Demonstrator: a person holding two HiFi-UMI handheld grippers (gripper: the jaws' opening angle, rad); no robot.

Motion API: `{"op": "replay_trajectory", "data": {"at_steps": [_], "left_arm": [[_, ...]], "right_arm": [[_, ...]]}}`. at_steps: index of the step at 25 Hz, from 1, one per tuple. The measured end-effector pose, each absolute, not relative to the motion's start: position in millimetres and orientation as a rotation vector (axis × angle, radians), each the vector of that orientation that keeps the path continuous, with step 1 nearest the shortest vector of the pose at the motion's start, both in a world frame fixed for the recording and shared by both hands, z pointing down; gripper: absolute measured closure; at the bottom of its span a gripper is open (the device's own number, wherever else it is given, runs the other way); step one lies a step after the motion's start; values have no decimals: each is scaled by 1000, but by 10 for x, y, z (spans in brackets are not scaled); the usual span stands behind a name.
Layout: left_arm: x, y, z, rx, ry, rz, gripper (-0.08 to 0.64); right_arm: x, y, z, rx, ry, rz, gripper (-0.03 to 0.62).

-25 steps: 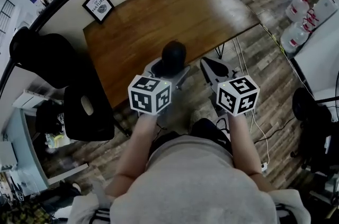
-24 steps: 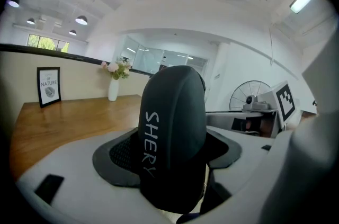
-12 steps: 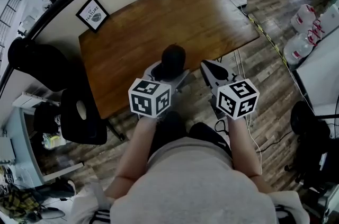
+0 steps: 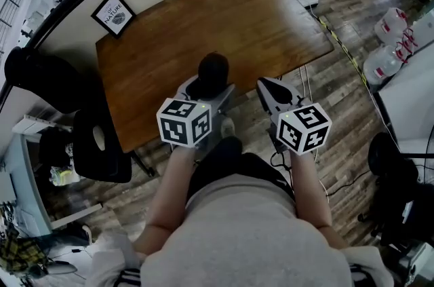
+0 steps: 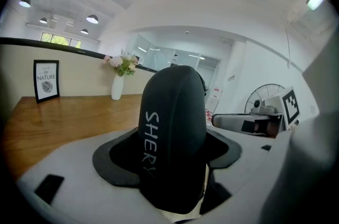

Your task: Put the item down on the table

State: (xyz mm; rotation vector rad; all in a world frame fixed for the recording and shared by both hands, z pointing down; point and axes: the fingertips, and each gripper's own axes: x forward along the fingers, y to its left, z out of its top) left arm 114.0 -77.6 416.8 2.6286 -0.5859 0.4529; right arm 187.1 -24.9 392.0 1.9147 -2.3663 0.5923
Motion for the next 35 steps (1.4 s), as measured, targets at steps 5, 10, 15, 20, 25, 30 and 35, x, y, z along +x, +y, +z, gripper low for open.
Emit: {"op": "replay_trajectory", "data": {"at_steps": [5, 10, 15, 20, 25, 30, 35], "left_arm": [[1197, -1087, 4220, 2596, -624, 439, 209], [1227, -1469, 4166, 2597, -668, 412, 209], [1293, -1761, 4203, 2587, -663, 421, 209], [1232, -2138, 4149, 2588, -704, 393, 209], [1049, -2450, 4138, 2566, -769, 362, 209], [905, -2608, 4157, 2542, -819, 352, 209], [749, -2679, 4229, 2491, -868, 336, 209]], "right_arm": [[1965, -600, 3939, 1866, -2376, 588, 583], [1926, -1113, 3858, 1779, -2428, 549, 583], [1884, -1484, 3873, 1703, -2428, 521, 583], [1869, -1895, 3854, 1679, -2445, 508, 583], [1698, -2224, 3836, 1615, -2482, 486, 583], [1566, -2413, 3878, 1548, -2500, 488, 582], [1425, -2508, 3930, 1463, -2552, 521, 582]]}}
